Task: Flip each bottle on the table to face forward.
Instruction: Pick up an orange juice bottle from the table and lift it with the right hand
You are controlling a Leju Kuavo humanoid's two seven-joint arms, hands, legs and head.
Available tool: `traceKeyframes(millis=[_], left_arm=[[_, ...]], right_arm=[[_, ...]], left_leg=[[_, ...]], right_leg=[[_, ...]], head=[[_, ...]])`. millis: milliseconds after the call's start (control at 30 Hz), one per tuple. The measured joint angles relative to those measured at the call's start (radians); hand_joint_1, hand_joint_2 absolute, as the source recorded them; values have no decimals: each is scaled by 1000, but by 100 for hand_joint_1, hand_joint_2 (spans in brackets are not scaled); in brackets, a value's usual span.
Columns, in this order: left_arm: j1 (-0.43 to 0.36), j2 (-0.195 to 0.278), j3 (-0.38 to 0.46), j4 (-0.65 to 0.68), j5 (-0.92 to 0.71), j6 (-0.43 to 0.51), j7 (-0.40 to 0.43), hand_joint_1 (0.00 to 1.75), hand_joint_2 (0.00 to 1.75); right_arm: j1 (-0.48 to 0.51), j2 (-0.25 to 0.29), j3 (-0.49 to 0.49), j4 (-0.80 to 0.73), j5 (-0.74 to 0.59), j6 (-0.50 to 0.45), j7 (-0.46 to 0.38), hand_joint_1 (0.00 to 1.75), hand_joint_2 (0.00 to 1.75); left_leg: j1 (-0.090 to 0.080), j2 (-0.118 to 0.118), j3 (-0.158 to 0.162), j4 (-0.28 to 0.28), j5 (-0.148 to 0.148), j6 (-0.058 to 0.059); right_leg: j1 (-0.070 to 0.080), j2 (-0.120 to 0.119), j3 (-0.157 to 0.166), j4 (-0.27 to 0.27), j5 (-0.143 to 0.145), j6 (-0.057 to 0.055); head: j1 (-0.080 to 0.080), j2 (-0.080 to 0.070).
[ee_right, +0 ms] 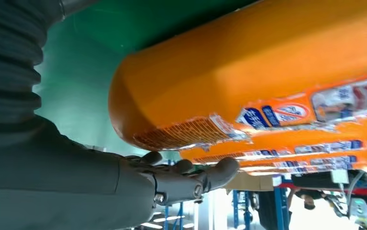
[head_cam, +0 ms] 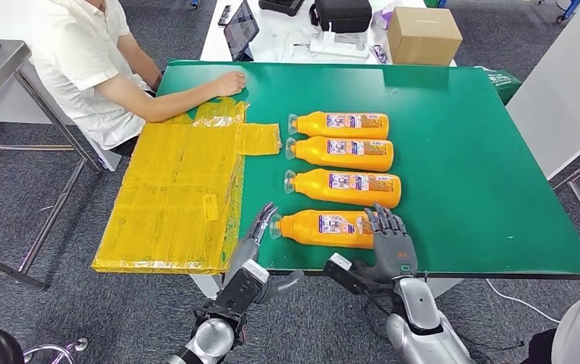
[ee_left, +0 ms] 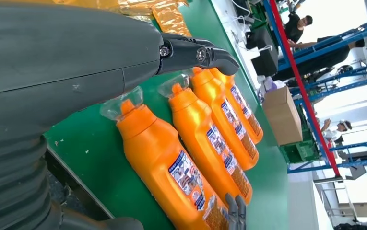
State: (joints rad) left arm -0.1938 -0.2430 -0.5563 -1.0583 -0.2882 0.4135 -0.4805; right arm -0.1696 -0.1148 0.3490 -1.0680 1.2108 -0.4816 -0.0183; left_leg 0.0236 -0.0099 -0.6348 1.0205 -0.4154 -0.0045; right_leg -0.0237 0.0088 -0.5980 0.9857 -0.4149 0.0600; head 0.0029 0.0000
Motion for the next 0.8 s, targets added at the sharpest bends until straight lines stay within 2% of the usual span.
traceKeyframes(millis=[200,600,633,667,733,767,800], left_arm=[[-14,-8,-7,1,-8,-5,9,0,175],[-33,-16,-16,16,4,-6,12,0,175],[-34,-16,-16,18,4,-6,12,0,175],[-35,-16,-17,20,4,-5,12,0,175],[-36,-16,-21,23,5,-4,12,0,175],[-37,-16,-23,24,5,-4,12,0,175],[-37,-16,-25,25,5,-4,12,0,175]], right_arm=[[-18,10,4,24,45,-5,52,0,175],[-77,38,4,148,16,-68,31,0,175],[-80,40,3,154,18,-71,31,8,175],[-82,41,3,160,21,-74,32,46,175],[-85,43,1,171,24,-76,33,133,175],[-86,43,1,176,21,-73,33,168,175],[-88,44,0,182,17,-68,31,174,175]], left_leg=[[0,0,0,0,0,0],[0,0,1,0,0,0],[0,0,1,0,0,0],[0,0,1,0,0,0],[0,0,1,0,0,0],[0,0,1,0,0,0],[0,0,1,0,0,0]], right_leg=[[0,0,0,0,0,0],[0,0,1,0,0,0],[0,0,1,0,0,0],[0,0,1,0,0,0],[0,0,1,0,0,0],[0,0,1,0,0,0],[0,0,1,0,0,0]], head=[[0,0],[0,0],[0,0],[0,0],[0,0],[0,0],[0,0]])
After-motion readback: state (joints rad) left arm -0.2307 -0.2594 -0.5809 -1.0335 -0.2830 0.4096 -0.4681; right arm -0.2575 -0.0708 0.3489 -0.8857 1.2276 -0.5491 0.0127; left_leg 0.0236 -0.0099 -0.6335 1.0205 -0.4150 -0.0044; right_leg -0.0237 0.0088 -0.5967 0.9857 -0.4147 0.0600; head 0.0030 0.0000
